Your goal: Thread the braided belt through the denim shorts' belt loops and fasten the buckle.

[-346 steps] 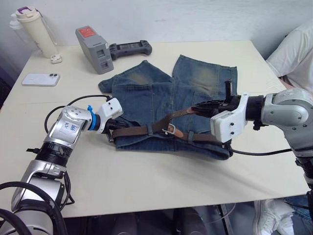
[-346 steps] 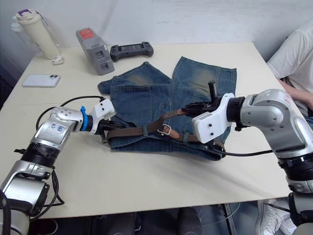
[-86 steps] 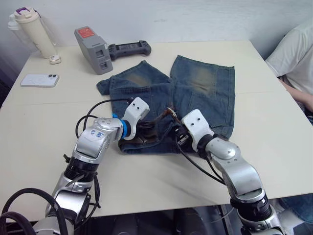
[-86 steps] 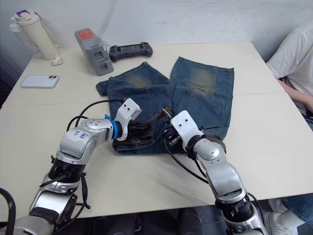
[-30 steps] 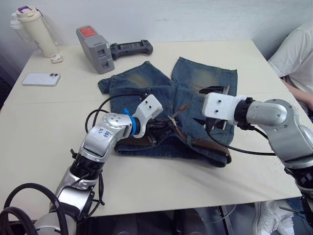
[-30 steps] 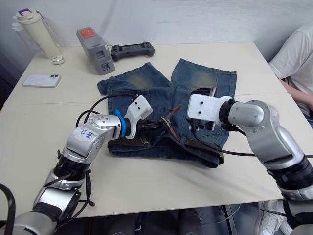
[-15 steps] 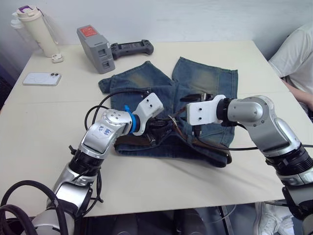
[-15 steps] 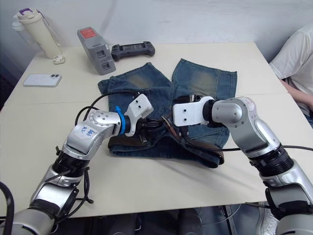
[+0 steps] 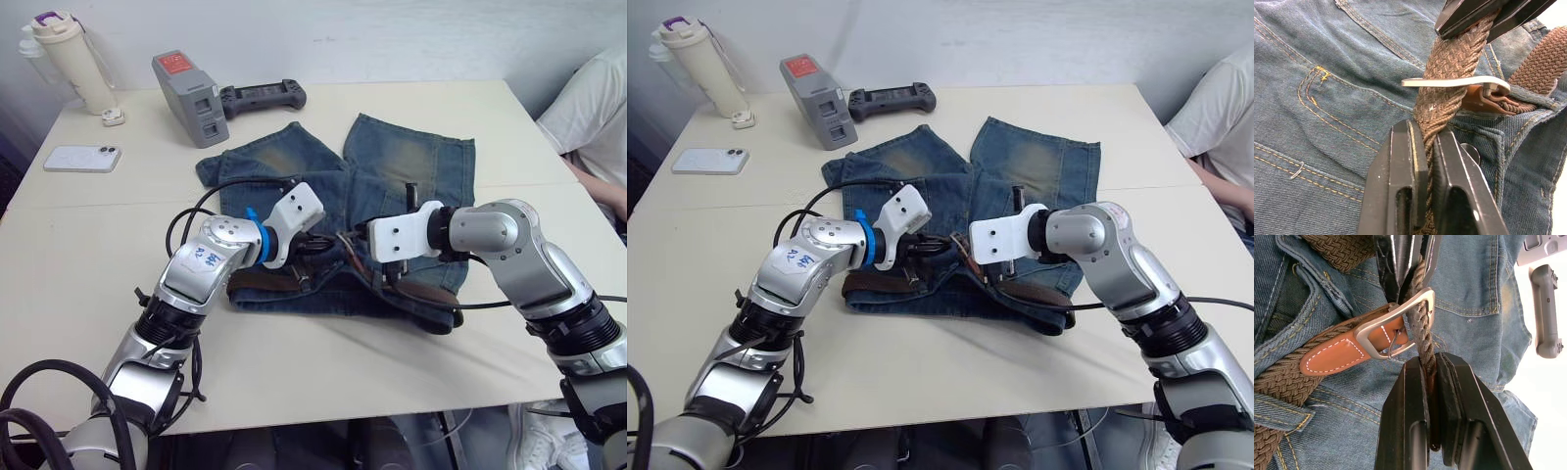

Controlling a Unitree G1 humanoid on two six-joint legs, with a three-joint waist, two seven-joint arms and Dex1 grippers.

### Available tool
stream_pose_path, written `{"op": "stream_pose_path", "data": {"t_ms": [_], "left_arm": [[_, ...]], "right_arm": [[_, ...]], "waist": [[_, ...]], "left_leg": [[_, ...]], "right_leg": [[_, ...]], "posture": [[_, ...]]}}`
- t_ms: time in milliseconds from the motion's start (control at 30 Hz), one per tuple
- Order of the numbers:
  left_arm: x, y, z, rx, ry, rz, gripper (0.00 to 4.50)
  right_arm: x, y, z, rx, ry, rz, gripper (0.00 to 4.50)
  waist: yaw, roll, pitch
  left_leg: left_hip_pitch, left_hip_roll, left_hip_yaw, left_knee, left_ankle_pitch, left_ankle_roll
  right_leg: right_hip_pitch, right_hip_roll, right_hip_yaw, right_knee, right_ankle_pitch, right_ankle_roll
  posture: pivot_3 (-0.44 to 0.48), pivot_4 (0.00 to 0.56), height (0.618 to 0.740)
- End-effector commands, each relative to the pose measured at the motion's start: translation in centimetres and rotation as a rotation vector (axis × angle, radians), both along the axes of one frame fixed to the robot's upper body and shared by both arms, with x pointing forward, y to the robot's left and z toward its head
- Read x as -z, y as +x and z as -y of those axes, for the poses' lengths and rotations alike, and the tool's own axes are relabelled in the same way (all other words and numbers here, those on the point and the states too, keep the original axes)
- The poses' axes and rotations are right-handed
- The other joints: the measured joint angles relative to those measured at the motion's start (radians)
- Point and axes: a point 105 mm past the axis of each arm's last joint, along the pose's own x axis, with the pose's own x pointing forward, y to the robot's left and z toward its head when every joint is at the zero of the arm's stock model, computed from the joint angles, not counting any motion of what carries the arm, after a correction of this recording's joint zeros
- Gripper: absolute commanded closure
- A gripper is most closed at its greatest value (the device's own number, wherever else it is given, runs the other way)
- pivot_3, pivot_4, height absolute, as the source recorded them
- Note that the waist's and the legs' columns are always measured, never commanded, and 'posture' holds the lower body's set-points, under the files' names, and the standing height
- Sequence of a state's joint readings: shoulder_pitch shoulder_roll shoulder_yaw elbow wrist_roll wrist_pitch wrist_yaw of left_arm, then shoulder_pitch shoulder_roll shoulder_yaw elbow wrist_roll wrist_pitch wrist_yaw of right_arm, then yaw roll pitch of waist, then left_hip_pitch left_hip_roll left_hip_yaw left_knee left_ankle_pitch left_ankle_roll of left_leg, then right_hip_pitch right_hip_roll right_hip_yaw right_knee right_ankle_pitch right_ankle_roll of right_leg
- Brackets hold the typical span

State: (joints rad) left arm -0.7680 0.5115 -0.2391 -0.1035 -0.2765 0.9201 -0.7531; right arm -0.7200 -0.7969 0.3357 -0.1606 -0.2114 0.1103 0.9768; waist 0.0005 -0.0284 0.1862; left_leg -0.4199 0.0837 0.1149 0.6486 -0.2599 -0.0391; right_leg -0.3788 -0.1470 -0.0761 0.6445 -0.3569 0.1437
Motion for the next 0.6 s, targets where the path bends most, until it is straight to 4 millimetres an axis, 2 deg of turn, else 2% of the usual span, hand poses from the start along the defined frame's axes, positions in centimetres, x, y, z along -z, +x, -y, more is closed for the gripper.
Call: {"op": "stream_pose_path", "data": {"t_ms": [33,100,167,200,333,467,567,600], "left_arm": [[-2.6,-0.5,-1.6,0.085,-0.058,0.004,1.92],[-3.3,-1.0,-3.0,0.15,-0.061,-0.013,0.87],[-4.6,-1.0,-3.8,0.166,-0.113,-0.034,0.09],[-4.8,-0.8,-4.3,0.159,-0.116,-0.033,0.04],[-3.5,1.3,-5.5,0.065,-0.031,0.001,0.04],[-1.8,1.6,-5.5,0.06,0.023,-0.01,0.04],[0.1,0.2,-4.8,0.134,0.06,-0.05,0.72],[0.4,0.1,-4.8,0.136,0.072,-0.05,1.14]], "right_arm": [[-2.0,-0.5,0.5,0.004,0.01,0.083,4.5],[-1.9,-0.8,0.7,0.001,0.003,0.085,4.5],[-2.0,-1.0,0.9,0.004,0.0,0.084,4.5],[-2.0,-1.1,1.0,0.006,0.002,0.083,4.5],[-2.4,-1.3,1.0,0.016,0.018,0.086,4.5],[-2.7,-1.5,1.1,0.025,0.028,0.088,4.5],[-2.8,-1.6,1.2,0.04,0.039,0.088,4.5],[-2.8,-1.7,1.1,0.043,0.042,0.088,4.5]], "waist": [[-0.002,0.0,0.0],[-0.002,0.0,0.0],[-0.001,0.0,0.0],[-0.001,0.0,0.0],[0.002,0.0,0.0],[0.0,0.0,0.0],[0.0,0.0,0.0],[-0.001,0.0,0.0]], "left_leg": [[0.0,0.0,0.0,0.0,0.0,0.0],[0.0,0.0,0.0,0.0,0.0,0.0],[0.0,0.0,0.0,-0.001,0.0,0.0],[0.0,0.0,0.001,0.0,0.0,0.0],[0.0,0.0,0.0,0.0,0.0,0.0],[0.0,0.0,0.0,0.0,0.0,0.0],[0.0,0.0,0.001,0.0,0.0,0.0],[0.0,0.0,0.001,0.0,0.0,0.0]], "right_leg": [[0.0,0.0,0.0,0.0,0.0,0.0],[0.0,0.0,0.0,0.0,0.0,0.0],[0.0,0.0,0.0,0.0,0.0,0.0],[0.0,0.0,0.0,0.0,0.0,0.0],[0.0,0.0,0.0,0.0,0.0,0.0],[0.0,0.0,0.0,0.0,0.0,0.0],[0.0,0.0,0.0,0.0,0.0,0.0],[0.0,0.0,0.0,0.0,0.0,0.0]], "posture": [[0.0,0.15,0.74],[0.0,0.15,0.74],[0.0,0.15,0.74],[0.0,0.15,0.74],[0.0,0.15,0.74],[0.0,0.15,0.74],[0.0,0.15,0.74],[0.0,0.15,0.74]]}}
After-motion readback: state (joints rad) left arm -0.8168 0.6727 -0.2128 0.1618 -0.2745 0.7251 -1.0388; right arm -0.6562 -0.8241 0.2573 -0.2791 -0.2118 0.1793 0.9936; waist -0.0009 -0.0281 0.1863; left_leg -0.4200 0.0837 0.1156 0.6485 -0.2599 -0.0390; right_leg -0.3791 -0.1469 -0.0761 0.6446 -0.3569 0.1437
